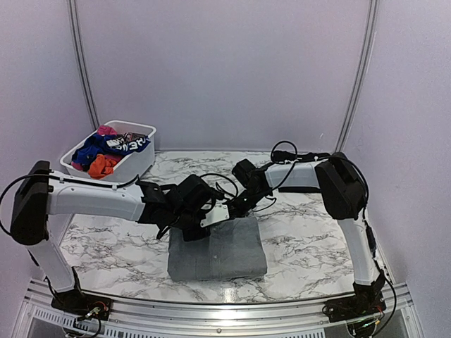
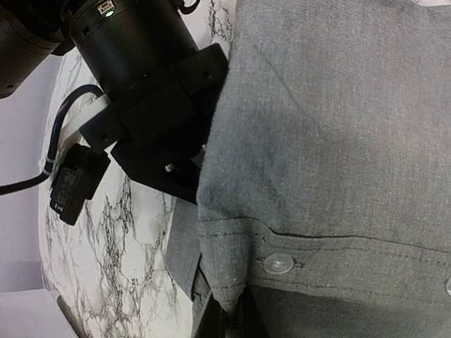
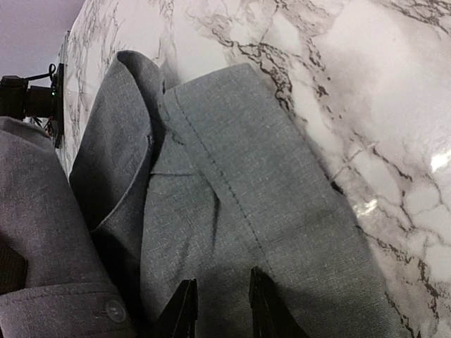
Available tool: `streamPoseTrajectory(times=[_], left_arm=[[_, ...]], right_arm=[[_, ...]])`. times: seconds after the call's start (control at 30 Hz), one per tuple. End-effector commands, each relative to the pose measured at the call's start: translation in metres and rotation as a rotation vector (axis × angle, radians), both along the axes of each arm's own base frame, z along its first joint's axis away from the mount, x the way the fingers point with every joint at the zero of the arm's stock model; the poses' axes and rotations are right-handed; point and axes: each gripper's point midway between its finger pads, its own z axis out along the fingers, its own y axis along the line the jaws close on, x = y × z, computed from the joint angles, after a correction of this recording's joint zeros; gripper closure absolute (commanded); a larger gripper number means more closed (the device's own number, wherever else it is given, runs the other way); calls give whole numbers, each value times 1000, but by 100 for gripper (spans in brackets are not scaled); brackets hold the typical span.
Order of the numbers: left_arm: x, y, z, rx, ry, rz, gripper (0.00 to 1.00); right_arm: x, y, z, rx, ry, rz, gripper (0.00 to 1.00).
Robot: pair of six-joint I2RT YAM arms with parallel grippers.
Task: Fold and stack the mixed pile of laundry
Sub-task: Fold the 2/3-rectangle-folded shirt at the center of the board.
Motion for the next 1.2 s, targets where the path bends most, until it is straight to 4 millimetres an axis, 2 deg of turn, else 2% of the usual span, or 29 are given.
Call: streamPoseTrajectory(times=[0.0, 0.23, 0.3, 0.47, 0.6, 0.77, 0.9, 0.97, 1.03, 1.17], left_arm=[[24, -16, 8, -31, -55, -32, 99], [49, -26, 0, -25, -83, -26, 99], [56, -24, -5, -14, -89, -12, 98], [69, -13, -13, 7, -97, 16, 98], [76, -11, -22, 25, -113, 28, 96], [81, -11, -30, 21, -119, 32, 93], [91, -15, -32, -4, -153, 51, 88], [98, -19, -33, -8, -160, 66, 84], [109, -20, -25, -32, -164, 124, 79], [124, -14, 9, -166, -103, 249, 65]], right_arm=[[-22, -17, -36, -99, 56, 28, 74], [-20, -15, -30, -80, 56, 31, 74], [-16, -14, -26, -69, 60, 25, 74], [-2, -15, -15, -67, 40, 3, 74], [25, -17, 7, -63, -14, -56, 68], [81, -42, 52, -57, -100, -203, 58], [109, -71, 88, -12, -129, -315, 52], [116, -86, 100, 25, -125, -363, 49], [115, -102, 103, 46, -115, -396, 45], [100, -123, 101, 75, -92, -420, 40]])
